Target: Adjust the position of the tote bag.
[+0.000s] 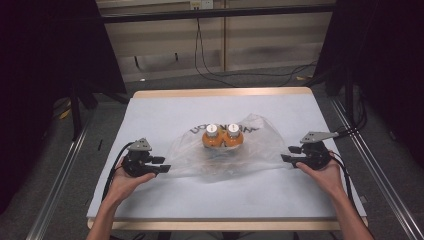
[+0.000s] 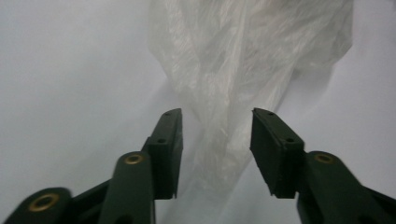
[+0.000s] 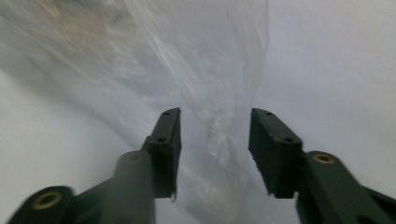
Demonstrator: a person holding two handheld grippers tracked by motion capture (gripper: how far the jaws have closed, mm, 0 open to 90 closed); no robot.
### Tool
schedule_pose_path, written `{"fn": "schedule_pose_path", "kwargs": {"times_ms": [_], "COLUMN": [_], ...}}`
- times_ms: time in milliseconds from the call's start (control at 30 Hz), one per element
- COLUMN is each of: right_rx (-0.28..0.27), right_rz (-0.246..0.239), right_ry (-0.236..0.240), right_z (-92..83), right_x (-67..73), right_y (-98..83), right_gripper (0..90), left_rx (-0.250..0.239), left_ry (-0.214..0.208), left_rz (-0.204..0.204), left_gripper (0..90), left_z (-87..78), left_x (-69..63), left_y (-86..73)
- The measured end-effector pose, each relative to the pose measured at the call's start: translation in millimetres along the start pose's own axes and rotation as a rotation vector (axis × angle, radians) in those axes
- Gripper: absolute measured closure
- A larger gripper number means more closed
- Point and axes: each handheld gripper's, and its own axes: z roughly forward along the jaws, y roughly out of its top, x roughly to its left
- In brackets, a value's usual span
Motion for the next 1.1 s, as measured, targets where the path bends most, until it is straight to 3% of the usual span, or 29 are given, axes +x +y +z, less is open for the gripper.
{"fn": "schedule_pose_path", "kwargs": {"times_ms": [100, 267, 367, 433, 667, 833, 1100], "right_rx": [-0.059, -0.14, -0.172, -0.192, -0.208, -0.186, -0.126], "right_rz": [0.008, 0.027, 0.018, 0.005, -0.036, -0.07, -0.111], "right_ry": [-0.017, 0.016, 0.04, 0.062, 0.151, 0.193, 0.238], "right_z": [-8.4, -21.1, -25.5, -26.9, -19.3, -6.3, 17.7], "right_x": [0.7, 4.9, 11.7, 16.4, 28.1, 35.6, 39.9], "right_y": [4.5, 15.7, 24.7, 29.9, 47.7, 62.4, 88.8], "right_gripper": [41.9, 40.5, 48.3, 61.3, 90.0, 90.0, 90.0], "left_rx": [-0.056, -0.14, -0.179, -0.188, -0.167, -0.128, -0.092], "left_ry": [0.01, 0.028, 0.017, -0.005, -0.055, -0.079, -0.094], "left_rz": [-0.034, -0.021, 0.012, 0.029, 0.078, 0.124, 0.125], "left_gripper": [45.3, 46.1, 54.8, 62.4, 83.4, 89.8, 90.0], "left_z": [-8.4, -20.1, -22.2, -20.8, 2.3, 19.0, 44.7], "left_x": [1.6, -2.9, -10.4, -14.9, -22.0, -26.4, -25.0], "left_y": [1.1, 7.6, 14.9, 20.4, 42.8, 67.1, 86.9]}}
